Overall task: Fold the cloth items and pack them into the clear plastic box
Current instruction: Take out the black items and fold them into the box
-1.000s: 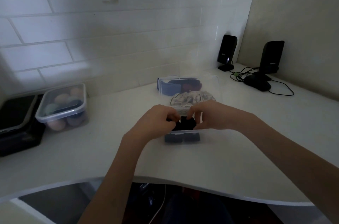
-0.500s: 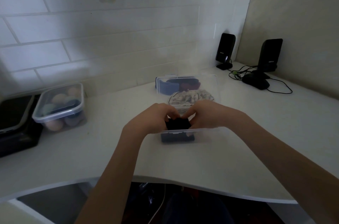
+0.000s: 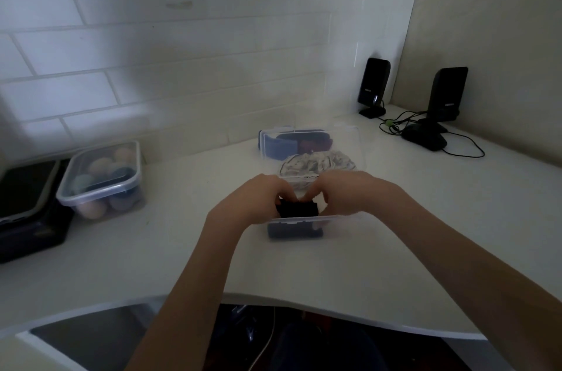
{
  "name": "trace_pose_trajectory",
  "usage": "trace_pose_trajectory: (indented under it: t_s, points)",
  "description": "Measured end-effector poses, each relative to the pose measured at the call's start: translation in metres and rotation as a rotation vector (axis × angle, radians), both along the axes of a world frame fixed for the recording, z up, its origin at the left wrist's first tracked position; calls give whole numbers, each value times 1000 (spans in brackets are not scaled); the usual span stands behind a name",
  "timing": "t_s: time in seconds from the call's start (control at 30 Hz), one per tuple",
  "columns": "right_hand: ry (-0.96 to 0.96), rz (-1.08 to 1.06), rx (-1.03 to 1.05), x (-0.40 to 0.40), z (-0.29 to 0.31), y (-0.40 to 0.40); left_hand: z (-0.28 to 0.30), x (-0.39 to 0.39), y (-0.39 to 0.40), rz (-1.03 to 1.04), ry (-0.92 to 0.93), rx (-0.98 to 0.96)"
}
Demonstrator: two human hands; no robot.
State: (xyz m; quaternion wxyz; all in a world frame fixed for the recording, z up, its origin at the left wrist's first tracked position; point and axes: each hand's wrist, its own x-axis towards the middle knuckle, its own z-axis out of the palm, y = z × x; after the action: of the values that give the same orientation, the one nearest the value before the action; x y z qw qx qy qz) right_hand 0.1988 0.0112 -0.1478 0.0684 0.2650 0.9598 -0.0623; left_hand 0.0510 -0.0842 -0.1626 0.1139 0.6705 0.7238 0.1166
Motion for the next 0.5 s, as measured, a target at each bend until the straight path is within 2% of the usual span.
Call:
trace_pose_trajectory:
  t_s: [0.1,0.23,0.4,0.5]
  points:
    - [-74,-10,-70,-3,5,1,-2,-1,1,1,10,-11]
    - [-35,-7,-159,-4,3,5,-1,-2,0,-9,-24,-29]
    - [143,-33,-285,14,6,12,8,-5,-5,-49,-203,31]
    - [342,-64,-268,37,22,19,15,-14,-13,-22,-258,216]
